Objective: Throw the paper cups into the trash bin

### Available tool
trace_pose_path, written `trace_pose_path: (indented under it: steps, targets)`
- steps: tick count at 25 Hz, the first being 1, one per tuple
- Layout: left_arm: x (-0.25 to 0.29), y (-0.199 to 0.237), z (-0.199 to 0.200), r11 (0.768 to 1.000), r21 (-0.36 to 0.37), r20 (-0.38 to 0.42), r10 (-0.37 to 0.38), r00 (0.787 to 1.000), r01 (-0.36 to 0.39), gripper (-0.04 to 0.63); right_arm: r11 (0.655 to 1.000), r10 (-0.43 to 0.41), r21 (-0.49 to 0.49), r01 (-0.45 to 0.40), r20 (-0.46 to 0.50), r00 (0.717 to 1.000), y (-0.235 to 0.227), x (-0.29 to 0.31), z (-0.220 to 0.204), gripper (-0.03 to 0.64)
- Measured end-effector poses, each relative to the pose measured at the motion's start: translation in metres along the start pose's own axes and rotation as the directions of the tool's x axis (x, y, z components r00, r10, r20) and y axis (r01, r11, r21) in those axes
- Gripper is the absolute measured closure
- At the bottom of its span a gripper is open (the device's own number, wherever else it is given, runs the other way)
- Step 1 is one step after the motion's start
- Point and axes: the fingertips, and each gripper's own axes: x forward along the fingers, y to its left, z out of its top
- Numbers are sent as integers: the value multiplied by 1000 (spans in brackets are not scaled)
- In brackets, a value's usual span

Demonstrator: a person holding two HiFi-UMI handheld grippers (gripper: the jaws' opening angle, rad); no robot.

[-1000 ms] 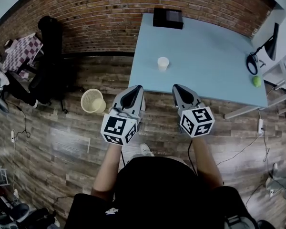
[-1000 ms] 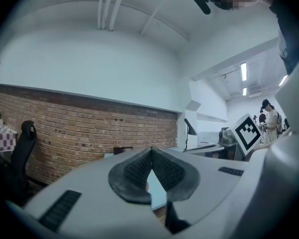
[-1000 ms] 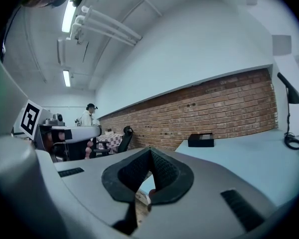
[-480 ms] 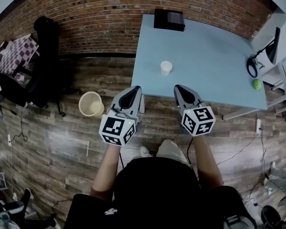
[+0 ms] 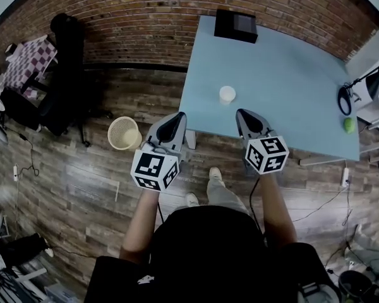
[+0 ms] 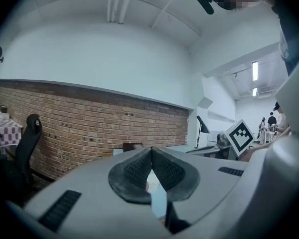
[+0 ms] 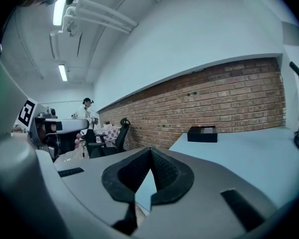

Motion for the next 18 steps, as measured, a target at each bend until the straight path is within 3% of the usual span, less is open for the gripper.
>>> trace_pose_path:
  steps: [4, 10, 14, 18]
  targets:
    - [23, 5, 3, 1000, 7, -5, 27, 1000, -27, 586, 999, 37, -6, -37, -50, 998, -20, 25, -7, 612]
    - [48, 24, 5, 995, 4, -17, 102, 995, -102, 586, 993, 18, -108, -38, -182, 983, -55, 68, -28, 612]
    - [60, 35, 4, 988, -15, -18, 152, 988, -152, 586, 980, -19, -196, -34, -262, 965, -75, 93, -47, 611]
    - [71, 39, -1, 982, -18, -34, 190, 981, -191, 586, 955, -3, -277, -106, -367, 930, -83, 115, -77, 593]
